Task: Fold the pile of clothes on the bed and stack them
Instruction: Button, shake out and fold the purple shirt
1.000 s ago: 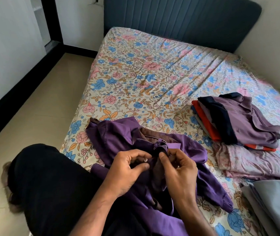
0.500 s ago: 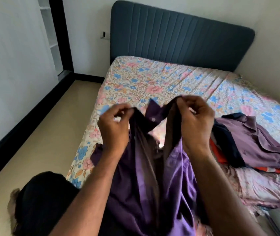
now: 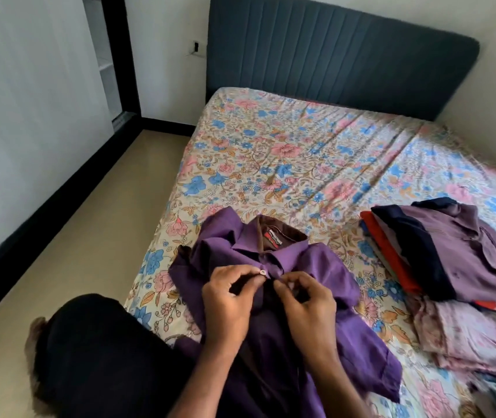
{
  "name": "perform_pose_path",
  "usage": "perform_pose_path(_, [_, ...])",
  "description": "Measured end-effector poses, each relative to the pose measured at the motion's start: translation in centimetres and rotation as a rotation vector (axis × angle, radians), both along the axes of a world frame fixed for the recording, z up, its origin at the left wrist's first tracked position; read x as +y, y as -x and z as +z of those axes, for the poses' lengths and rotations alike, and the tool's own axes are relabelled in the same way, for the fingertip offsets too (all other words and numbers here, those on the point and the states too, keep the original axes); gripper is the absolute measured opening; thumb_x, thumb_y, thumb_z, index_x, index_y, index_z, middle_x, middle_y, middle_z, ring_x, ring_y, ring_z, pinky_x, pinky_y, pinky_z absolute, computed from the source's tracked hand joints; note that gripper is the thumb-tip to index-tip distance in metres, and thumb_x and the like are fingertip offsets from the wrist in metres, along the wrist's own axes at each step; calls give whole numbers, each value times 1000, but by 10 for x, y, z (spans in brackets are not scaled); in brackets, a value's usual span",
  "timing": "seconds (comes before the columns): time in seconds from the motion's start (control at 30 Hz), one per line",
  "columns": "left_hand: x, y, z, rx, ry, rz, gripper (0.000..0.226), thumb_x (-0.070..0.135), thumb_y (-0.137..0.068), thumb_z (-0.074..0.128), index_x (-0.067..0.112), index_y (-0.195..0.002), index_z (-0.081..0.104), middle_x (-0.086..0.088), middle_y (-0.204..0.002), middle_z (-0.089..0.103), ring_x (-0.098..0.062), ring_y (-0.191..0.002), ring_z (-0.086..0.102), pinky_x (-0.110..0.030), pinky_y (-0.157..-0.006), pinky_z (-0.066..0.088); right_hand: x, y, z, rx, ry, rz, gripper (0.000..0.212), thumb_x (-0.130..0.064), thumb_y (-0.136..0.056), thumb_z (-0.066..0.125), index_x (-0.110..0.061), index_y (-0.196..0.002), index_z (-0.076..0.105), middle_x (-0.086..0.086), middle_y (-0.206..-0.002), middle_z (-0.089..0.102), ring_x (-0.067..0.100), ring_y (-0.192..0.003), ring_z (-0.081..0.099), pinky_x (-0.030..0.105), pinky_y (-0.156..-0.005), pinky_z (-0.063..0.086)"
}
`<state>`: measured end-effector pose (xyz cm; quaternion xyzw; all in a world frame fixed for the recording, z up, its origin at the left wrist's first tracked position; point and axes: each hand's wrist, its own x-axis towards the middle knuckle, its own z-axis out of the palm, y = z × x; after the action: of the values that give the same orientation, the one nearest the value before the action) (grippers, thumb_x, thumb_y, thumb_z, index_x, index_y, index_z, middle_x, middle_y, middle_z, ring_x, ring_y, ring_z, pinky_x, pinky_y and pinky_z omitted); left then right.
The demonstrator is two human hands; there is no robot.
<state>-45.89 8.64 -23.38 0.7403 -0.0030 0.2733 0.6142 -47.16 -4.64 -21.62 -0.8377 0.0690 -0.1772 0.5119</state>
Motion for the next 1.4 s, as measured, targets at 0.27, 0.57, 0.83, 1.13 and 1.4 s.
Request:
perform_pose_path(0.27, [-1, 5, -3, 55, 96, -195, 22, 8, -82, 80, 29, -86, 77, 15, -89, 74, -17, -91, 70, -39, -88, 55, 1, 8, -4, 70, -315, 60, 8, -19, -88, 80, -15, -83, 75, 12, -77, 72, 17, -69, 59, 46, -67, 51])
perform_pose_path(0.57, [-1, 7, -5, 73, 105, -292, 20, 5, -85, 77, 24, -84, 76, 9, -87, 74, -19, -91, 69, -42, -89, 55, -2, 12, 3, 117, -522, 201, 10, -17, -93, 72, -9, -91, 77, 27, -94, 73, 31, -88, 64, 50, -86, 50])
perform_pose_path(0.83, [-3, 6, -9, 42, 79, -236, 11, 17, -83, 73, 27, -81, 73, 11, -84, 72, -18, -87, 69, -42, -84, 55, -2, 15, 7, 108, -409, 200, 14, -6, -96, 67, -10, -87, 78, 16, -87, 76, 30, -85, 70, 48, -84, 55])
perform_pose_path(1.13, [0, 3, -15, 7, 0, -222, 10, 14, -77, 75, 23, -80, 76, 13, -82, 72, -12, -83, 69, -36, -82, 56, -2, 18, 11, 165, -280, 229, 7, -20, -87, 81, -15, -85, 78, 9, -81, 76, 20, -73, 66, 46, -71, 56])
perform_pose_path(1.4, [7, 8, -7, 6, -102, -292, 39, 10, -82, 69, 33, -113, 72, 20, -117, 66, -13, -117, 59, -41, -101, 47, -16, 11, 5, 124, -4, 238, 7, -21, -86, 82, -20, -85, 75, -2, -76, 74, 25, -71, 68, 43, -68, 56])
